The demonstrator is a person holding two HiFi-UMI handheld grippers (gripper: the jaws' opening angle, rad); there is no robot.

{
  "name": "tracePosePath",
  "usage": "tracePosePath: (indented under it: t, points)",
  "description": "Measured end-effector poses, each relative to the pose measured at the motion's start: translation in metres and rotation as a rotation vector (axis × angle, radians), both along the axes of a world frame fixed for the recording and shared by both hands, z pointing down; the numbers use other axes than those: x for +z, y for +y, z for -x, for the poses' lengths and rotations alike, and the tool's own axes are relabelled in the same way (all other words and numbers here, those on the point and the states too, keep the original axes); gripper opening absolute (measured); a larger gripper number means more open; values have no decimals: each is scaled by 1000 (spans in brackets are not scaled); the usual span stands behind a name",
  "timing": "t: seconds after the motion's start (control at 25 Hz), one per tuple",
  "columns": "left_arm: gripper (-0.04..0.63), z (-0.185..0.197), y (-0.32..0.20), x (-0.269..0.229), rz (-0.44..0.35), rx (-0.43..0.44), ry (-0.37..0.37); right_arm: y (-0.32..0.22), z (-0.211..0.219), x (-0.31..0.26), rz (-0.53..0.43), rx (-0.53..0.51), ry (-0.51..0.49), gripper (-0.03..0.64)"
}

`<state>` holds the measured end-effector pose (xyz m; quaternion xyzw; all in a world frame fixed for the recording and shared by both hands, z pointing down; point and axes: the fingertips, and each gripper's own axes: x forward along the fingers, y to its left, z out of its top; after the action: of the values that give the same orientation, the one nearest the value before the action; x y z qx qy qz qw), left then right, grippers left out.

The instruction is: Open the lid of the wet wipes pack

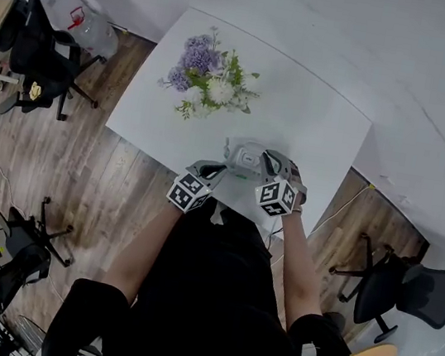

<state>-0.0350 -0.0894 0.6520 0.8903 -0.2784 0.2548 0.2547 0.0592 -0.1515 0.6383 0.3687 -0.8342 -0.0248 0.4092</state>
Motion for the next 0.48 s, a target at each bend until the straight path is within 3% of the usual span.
tracePosePath:
  t: [0.48]
  points:
    - [23, 1, 6, -28, -67, -22, -2, 43, -17, -1, 39, 50, -98, 17]
